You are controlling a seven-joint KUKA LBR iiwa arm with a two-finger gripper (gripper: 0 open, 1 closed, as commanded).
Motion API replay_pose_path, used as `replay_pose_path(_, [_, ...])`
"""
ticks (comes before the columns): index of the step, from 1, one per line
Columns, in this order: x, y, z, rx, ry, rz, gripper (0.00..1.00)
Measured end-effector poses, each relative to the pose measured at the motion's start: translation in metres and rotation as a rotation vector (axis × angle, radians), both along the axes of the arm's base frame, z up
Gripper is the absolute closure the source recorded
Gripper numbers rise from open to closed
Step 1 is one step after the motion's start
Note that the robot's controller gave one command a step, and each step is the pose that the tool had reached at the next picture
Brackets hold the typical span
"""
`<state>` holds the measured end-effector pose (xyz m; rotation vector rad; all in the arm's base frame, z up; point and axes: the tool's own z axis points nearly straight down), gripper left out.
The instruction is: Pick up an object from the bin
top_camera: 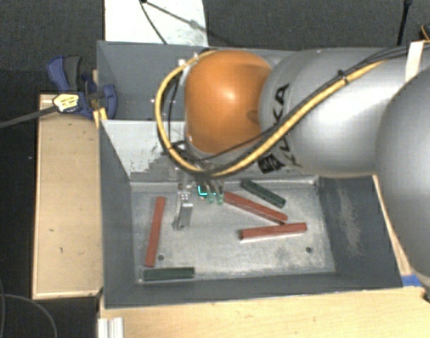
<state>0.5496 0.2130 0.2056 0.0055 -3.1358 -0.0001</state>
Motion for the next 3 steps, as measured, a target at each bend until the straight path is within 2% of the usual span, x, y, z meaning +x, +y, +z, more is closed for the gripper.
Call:
replay_pose_path(1, [-0.034, -0.146, -0.124, -0.005, 0.001, -0.139, 0.00])
replay_pose_path(2, [0.032, -0.196, -0.135, -0.001, -0.011, 0.169, 0.00])
replay_pose_path(3, [0.032, -0.193, -0.133, 0.002, -0.013, 0.166, 1.00])
